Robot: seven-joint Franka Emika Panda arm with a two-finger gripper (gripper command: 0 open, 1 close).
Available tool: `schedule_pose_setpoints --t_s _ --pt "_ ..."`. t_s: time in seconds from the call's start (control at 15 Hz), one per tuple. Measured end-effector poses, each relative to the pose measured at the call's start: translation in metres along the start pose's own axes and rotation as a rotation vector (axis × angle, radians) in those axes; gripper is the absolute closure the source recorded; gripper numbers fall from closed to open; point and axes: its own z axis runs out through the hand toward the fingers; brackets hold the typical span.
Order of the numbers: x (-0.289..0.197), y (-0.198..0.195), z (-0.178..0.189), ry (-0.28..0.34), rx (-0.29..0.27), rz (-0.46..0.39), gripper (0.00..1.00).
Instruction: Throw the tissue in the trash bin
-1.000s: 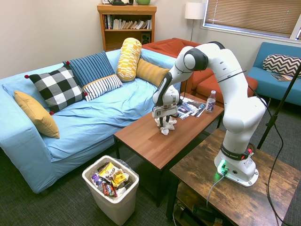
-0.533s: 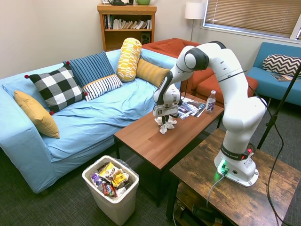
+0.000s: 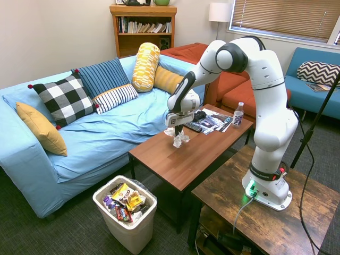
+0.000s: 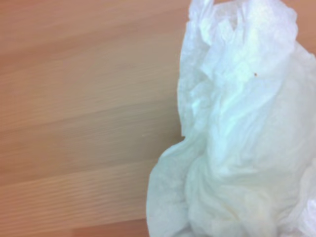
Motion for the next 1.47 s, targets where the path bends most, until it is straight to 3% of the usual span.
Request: schedule_pose_setpoints --t_s 0.27,0.6,0.87,1.13,1.2,1.47 --pt "-0.099 -0.065 -0.028 0.049 -0.013 -0.097 1.00" --pt "-0.236 -0.139 -0.021 0.070 -0.054 -0.215 1.00" --pt "-0.309 -0.189 0.039 0.071 -0.100 -0.307 1.00" --pt "-0.346 -0.222 0.096 0.070 -0.135 -0.358 1.00" --pt "-0.353 -0.227 0.106 0.069 -0.142 -0.367 0.00" --pt "-0.379 -0.234 0.139 0.079 -0.178 -0.390 0.00"
